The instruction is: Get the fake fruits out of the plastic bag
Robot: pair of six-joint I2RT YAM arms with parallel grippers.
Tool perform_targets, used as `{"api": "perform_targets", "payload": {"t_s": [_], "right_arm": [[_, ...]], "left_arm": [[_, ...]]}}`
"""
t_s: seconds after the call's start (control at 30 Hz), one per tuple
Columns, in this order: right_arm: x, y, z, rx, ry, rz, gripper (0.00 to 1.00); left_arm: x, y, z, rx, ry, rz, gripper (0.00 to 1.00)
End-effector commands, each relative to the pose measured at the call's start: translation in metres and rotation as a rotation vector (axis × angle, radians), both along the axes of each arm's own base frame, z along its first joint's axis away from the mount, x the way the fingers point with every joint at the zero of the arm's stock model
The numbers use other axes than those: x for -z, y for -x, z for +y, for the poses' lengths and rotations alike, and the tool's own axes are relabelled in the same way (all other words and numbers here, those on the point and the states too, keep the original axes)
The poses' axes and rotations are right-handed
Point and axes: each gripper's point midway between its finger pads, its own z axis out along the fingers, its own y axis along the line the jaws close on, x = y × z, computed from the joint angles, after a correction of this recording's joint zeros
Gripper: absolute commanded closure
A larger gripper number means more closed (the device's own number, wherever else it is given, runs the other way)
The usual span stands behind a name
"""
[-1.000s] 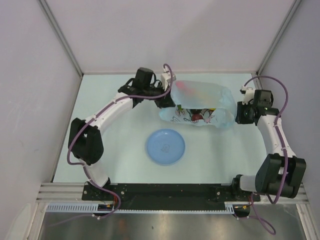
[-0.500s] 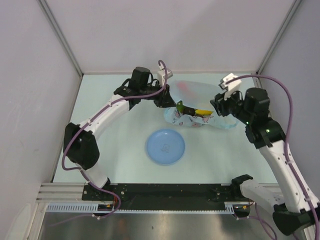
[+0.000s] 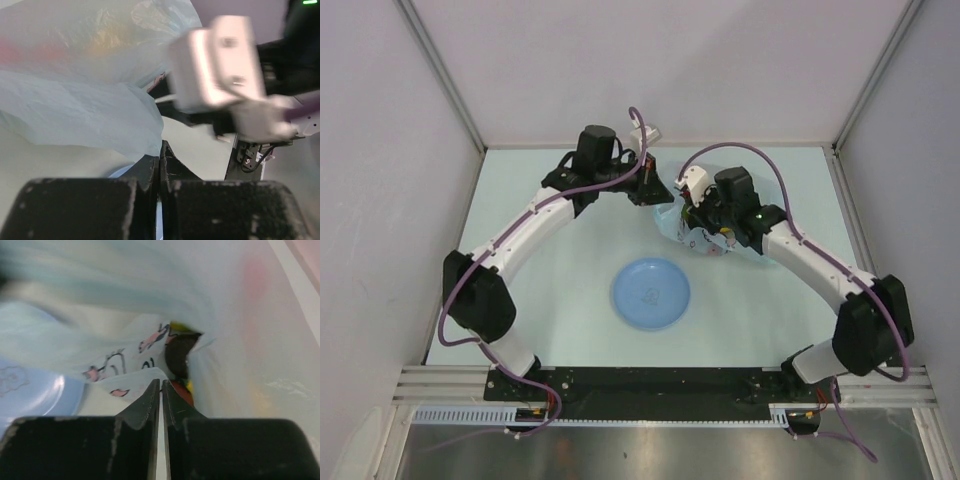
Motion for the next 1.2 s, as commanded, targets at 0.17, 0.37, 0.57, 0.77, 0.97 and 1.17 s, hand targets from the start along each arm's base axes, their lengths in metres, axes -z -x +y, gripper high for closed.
{"api": "perform_targets", "payload": {"t_s": [0.17,0.37,0.57,0.77,0.97,1.17], "right_arm": [[0.033,-0.104,-0.117,0.409,0.162,-0.119,0.92],[0.029,-0.108,-0.177,0.508,0.234,-0.123,0.89],[0.09,0.023,-0.125,0.219,0.283,0.105,0.81],[0.108,0.038,-0.135,0.166,0.346,0.103,0.82],[0.065,-0.004,-0.115,0.145,0.249,0.01,0.81],[0.052,-0.032,-0.104,0.087,0.332,-0.116,0.78]], "left_arm": [[-0.053,0.004,0.003,-0.009,0.077,-0.112,1.0],[-0.043,0.0,0.0,-0.002,0.076,-0.094,1.0],[-0.041,-0.001,-0.003,0.006,0.088,-0.083,1.0],[-0.036,-0.002,-0.005,0.014,0.087,-0.071,1.0],[-0.042,-0.005,-0.01,0.024,0.1,-0.075,1.0],[-0.042,-0.006,-0.006,0.009,0.077,-0.102,0.94]]}}
